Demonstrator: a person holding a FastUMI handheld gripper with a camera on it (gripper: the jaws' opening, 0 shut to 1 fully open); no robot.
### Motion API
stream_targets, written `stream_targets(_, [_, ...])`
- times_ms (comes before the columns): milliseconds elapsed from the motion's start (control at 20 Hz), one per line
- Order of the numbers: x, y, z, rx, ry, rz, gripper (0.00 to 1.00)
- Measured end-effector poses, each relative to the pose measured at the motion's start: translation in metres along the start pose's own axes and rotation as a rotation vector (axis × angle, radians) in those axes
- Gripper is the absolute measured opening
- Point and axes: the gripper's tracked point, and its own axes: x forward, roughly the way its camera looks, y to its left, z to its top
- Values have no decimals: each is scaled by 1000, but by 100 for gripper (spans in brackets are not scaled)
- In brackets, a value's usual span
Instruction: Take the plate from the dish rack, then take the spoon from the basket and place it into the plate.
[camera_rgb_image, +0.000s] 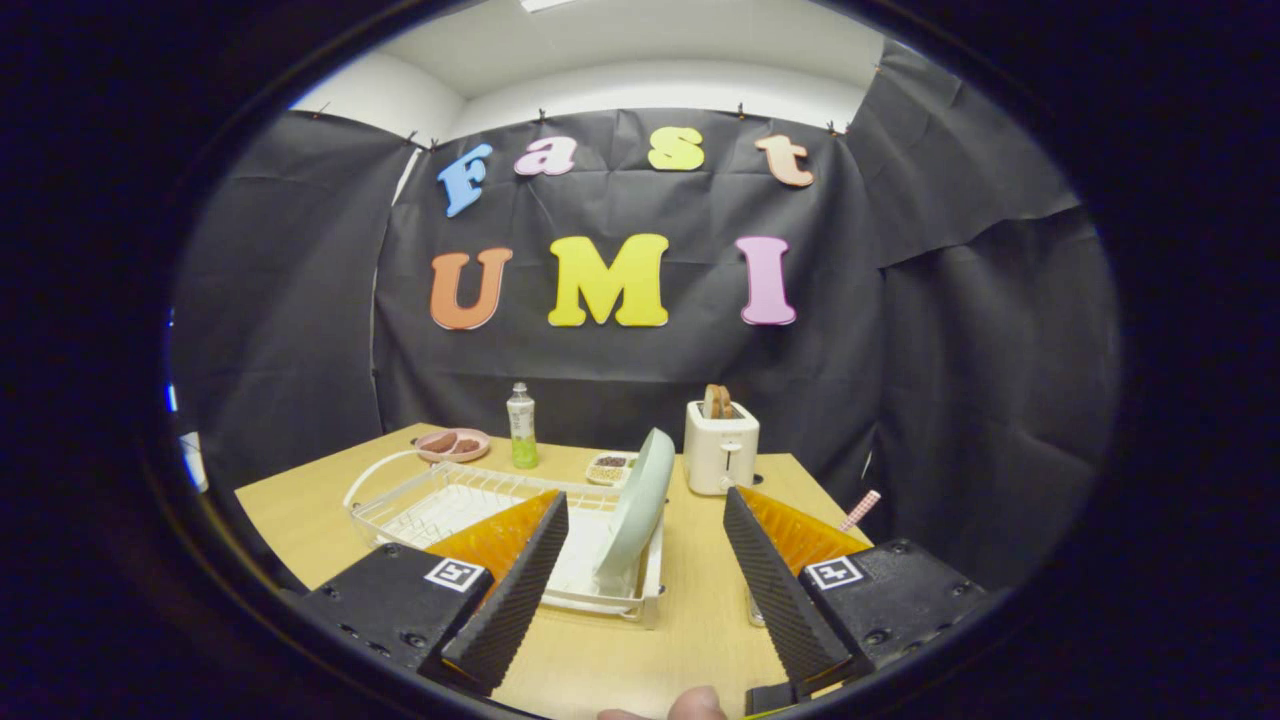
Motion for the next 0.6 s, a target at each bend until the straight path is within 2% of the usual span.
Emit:
stream_targets(100, [22, -14, 6, -21, 53, 5, 100])
stream_targets(300, [67, -26, 24, 18, 174, 44, 100])
stream_targets(600, [124, -11, 30, 31, 418, 117, 100])
